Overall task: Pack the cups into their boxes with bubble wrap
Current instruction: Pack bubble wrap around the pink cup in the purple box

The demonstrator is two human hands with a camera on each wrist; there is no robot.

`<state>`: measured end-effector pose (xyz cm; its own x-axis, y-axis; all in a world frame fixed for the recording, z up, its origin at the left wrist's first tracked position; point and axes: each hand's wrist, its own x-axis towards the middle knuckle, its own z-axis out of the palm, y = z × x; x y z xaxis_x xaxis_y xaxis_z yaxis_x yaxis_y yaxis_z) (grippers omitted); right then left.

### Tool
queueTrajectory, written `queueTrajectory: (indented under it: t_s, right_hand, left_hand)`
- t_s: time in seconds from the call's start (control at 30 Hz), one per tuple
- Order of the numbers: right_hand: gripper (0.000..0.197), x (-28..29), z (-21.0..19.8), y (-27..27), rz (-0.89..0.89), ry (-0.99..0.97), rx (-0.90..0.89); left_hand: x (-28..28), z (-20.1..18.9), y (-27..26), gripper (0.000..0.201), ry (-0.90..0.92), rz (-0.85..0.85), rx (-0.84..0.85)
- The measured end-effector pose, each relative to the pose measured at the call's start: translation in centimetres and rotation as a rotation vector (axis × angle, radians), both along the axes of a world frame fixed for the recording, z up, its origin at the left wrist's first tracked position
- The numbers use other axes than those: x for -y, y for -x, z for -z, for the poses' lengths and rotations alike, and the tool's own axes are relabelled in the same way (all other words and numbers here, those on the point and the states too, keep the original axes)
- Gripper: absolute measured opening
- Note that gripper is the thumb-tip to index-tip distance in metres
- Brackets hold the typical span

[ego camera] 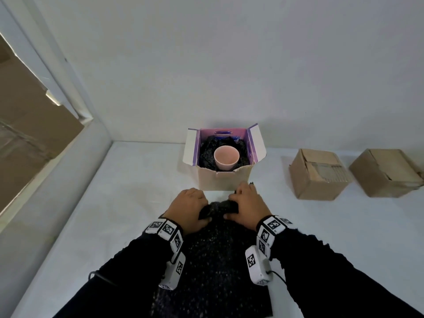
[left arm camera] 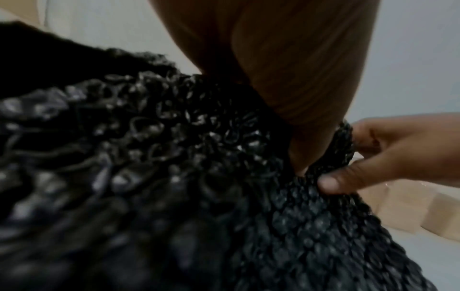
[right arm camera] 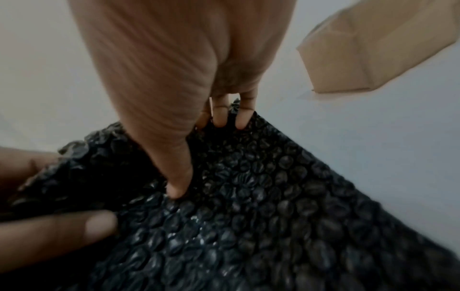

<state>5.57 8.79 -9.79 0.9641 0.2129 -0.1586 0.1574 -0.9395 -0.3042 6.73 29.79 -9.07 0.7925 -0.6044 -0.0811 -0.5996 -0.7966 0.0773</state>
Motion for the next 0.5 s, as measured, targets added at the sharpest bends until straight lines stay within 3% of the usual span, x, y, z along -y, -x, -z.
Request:
queueTrajectory:
  t_s: [0.13, 0.3, 0.43, 0.5]
  right_hand:
    - [0.047, 0.0, -5.6, -3.1, 0.062, -0.196, 0.161]
    - [0.039, 0.1, -13.4, -6.6, -0.013, -0.074, 0.272]
    - [0.035, 0.9, -18.3, -8.8, 0.045, 0.020, 0.349]
    - [0.033, 1.1, -20.5, -9.5, 0.102, -0.023, 0.413]
  left_hand:
    - [0.1, -4.3, -1.9, 0.038, -0.076, -0.169, 0.065]
    - [0.4, -11.4, -4.5, 0.036, -0.106, -0.312, 0.154]
    - [0.3, -17.2, -7.0, 0.028, -0.012, -0.473, 0.118]
    - [0.4, -19.4, -7.9, 0.021, 0.137, -0.505, 0.136]
